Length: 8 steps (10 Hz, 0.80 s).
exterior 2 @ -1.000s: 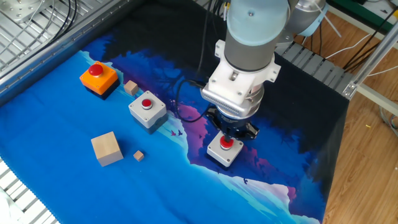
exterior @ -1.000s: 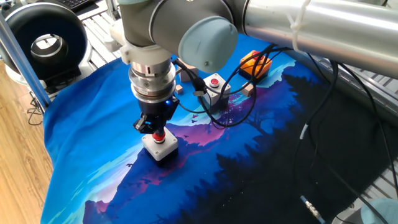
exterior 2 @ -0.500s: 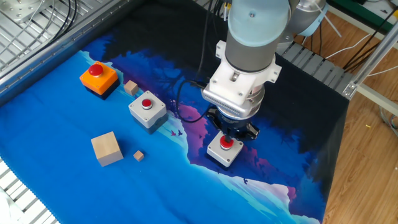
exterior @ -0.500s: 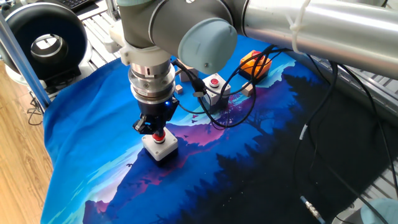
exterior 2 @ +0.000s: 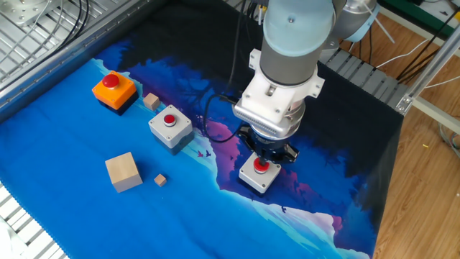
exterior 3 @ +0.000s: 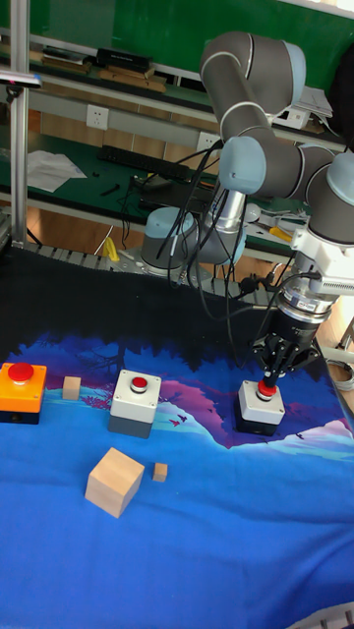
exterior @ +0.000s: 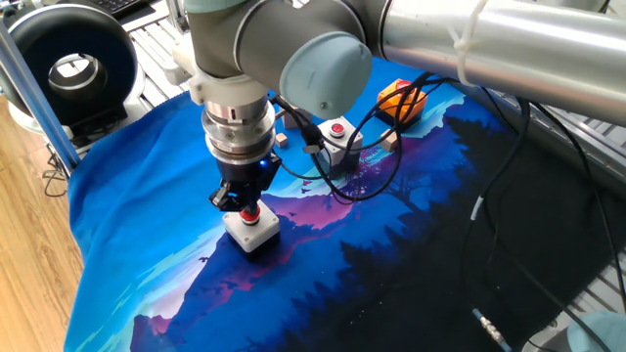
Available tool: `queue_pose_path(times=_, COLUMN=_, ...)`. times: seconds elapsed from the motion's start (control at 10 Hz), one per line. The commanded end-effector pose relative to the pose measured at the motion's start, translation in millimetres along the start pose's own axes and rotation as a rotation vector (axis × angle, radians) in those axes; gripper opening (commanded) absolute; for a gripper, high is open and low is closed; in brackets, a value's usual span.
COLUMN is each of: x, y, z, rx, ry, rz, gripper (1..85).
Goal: Press three buttons from left to right in sequence
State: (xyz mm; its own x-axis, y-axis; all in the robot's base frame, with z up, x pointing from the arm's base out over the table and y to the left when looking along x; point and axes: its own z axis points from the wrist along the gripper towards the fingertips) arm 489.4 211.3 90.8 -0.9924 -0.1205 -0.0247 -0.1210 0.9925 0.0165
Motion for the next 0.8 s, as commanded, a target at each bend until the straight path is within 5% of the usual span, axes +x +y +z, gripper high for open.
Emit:
queue_pose_path(times=0.0, x=-2.0, y=3.0, z=1.9, rx=-0.012, ry=-0.004, rz=0.006, gripper=1.0)
queue_pose_path(times=0.3, x=-5.7, y=6.7, z=11.3, rx=-0.014, ry=-0.013, rz=0.010, gripper=1.0)
queue_pose_path(times=0.7, x=-0.7, y=3.9, z=-26.4, rx=-0.016, ry=0.028, rz=0.003, gripper=1.0)
